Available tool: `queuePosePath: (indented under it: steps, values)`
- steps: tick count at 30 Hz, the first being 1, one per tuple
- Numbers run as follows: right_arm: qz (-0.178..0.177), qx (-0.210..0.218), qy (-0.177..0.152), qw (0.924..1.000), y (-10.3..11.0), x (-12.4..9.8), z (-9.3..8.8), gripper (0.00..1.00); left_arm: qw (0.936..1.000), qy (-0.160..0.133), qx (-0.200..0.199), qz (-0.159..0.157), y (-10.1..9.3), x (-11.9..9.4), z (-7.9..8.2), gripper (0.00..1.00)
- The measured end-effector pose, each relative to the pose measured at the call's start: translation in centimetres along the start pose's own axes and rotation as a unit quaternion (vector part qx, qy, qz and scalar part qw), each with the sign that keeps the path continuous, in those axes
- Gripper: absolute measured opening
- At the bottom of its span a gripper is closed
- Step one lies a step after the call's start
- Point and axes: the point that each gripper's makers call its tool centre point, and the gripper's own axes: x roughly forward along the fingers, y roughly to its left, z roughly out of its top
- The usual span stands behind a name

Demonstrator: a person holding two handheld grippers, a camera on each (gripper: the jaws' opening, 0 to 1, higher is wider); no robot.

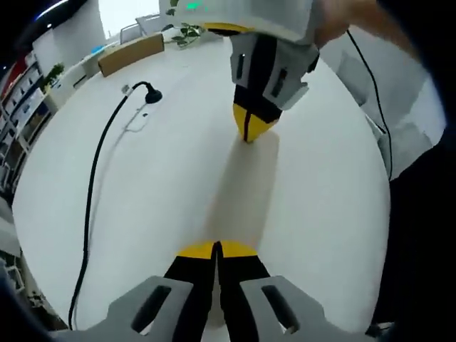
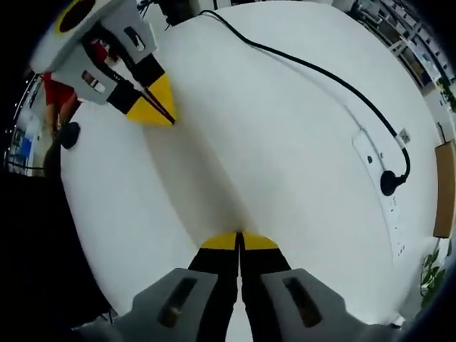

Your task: Arrange the utensils inside the cutlery case until each visible utensil rests in its matching compartment.

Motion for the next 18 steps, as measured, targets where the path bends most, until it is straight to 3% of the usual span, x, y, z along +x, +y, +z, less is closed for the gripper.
queuePosePath:
  steps: [2,8,12,15,18]
  values:
    - [0.000,0.002,0.004,1.0000,-0.03,-0.03,-0.03,0.00,0.9999,0.014,-0.009,-0.004,0.20,-0.37,-0.04,0.00]
    - [0.014,0.020,-0.016,0.9996,-0.19,-0.16,-0.20,0.00,0.9988,0.035,0.026,-0.022,0.07,-0.16,0.16,0.00]
    - [0.014,0.019,-0.021,0.9995,-0.05,-0.13,-0.19,0.00,0.9965,0.075,0.038,-0.005,-0.11,-0.01,0.22,0.00]
    - [0.012,0.024,-0.011,0.9996,-0.04,-0.12,-0.10,0.00,0.9921,0.106,0.067,-0.002,-0.22,0.05,0.28,0.00]
    - [0.012,0.026,-0.006,0.9996,-0.19,-0.13,-0.20,0.00,0.9915,0.111,0.068,0.000,-0.17,0.11,0.27,0.00]
